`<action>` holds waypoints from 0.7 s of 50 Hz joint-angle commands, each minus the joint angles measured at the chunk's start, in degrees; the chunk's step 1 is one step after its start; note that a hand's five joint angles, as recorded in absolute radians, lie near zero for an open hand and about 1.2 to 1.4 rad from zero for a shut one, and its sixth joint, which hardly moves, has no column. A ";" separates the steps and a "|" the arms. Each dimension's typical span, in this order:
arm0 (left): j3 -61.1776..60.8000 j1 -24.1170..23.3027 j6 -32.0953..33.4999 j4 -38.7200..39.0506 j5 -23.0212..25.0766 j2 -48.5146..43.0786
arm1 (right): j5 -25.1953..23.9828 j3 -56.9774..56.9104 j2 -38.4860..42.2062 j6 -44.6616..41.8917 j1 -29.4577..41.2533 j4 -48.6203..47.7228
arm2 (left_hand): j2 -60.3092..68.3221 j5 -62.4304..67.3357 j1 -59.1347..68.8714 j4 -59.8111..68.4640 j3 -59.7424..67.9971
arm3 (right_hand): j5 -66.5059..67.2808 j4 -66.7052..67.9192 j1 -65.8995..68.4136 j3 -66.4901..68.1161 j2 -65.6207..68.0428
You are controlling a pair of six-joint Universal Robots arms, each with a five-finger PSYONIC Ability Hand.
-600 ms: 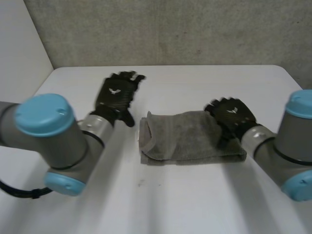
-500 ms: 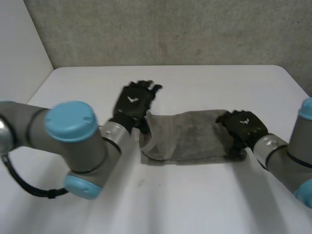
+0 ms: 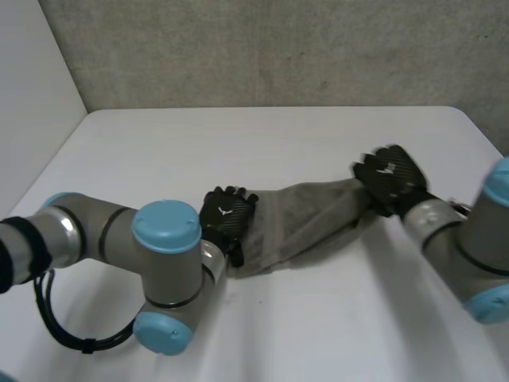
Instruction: Fold the towel.
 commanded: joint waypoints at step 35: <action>2.29 5.33 -9.80 -0.36 -2.28 17.91 | 7.05 -14.35 -0.80 26.63 13.32 16.00 | 2.72 0.72 2.19 2.67 2.73 | -55.60 -58.34 -42.17 -57.69 -57.21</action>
